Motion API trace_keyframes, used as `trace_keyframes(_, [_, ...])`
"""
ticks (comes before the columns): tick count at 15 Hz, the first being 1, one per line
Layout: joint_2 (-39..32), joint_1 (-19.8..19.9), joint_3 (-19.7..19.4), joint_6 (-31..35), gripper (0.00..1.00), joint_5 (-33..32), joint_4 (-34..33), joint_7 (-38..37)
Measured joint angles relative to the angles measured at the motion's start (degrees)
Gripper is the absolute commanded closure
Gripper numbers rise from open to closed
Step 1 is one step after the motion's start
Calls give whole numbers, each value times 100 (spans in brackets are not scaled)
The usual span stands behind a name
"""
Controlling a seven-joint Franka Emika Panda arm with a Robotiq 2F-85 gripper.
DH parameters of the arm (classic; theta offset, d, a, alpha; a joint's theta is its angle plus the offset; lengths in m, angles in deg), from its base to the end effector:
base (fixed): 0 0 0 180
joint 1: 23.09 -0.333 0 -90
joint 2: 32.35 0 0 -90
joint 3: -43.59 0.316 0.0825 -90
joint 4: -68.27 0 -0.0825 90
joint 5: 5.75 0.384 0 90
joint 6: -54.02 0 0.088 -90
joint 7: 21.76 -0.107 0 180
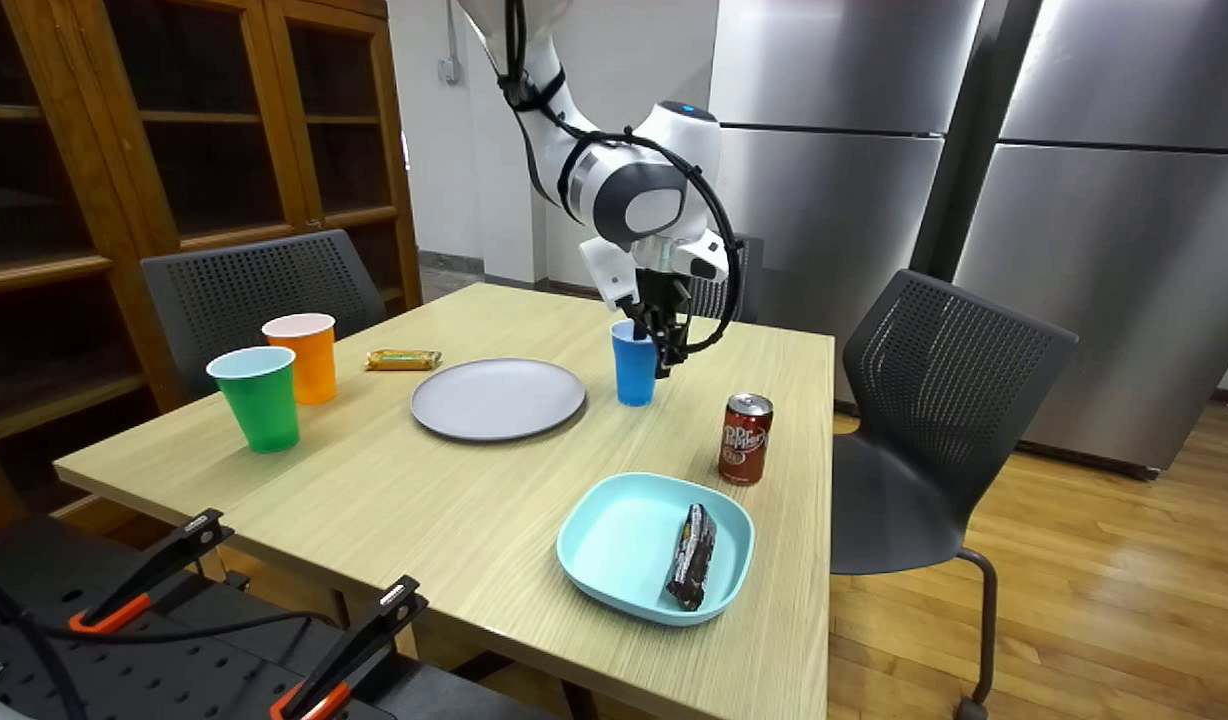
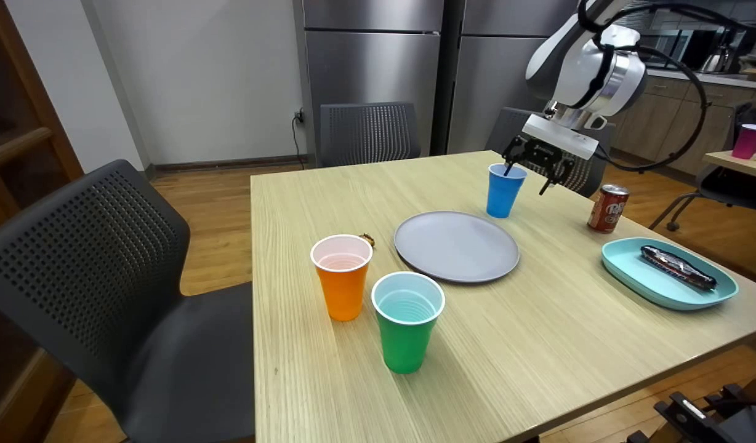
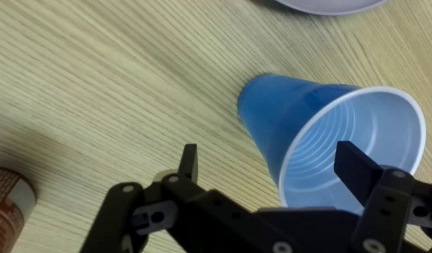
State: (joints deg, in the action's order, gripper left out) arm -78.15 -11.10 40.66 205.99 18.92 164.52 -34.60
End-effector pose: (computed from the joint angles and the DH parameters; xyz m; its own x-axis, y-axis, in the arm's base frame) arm 0.6636 -0.1845 0.1513 0.6652 -0.7419 0.0837 -0.7072 -0.6621 -0.2482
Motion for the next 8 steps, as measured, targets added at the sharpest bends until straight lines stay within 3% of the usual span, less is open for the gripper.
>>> trace_keyframes(1, [-24, 0, -1, -4, 26, -8, -11, -5])
trace_keyframes(8, [-90, -9, -1, -4, 82, -39, -54, -6])
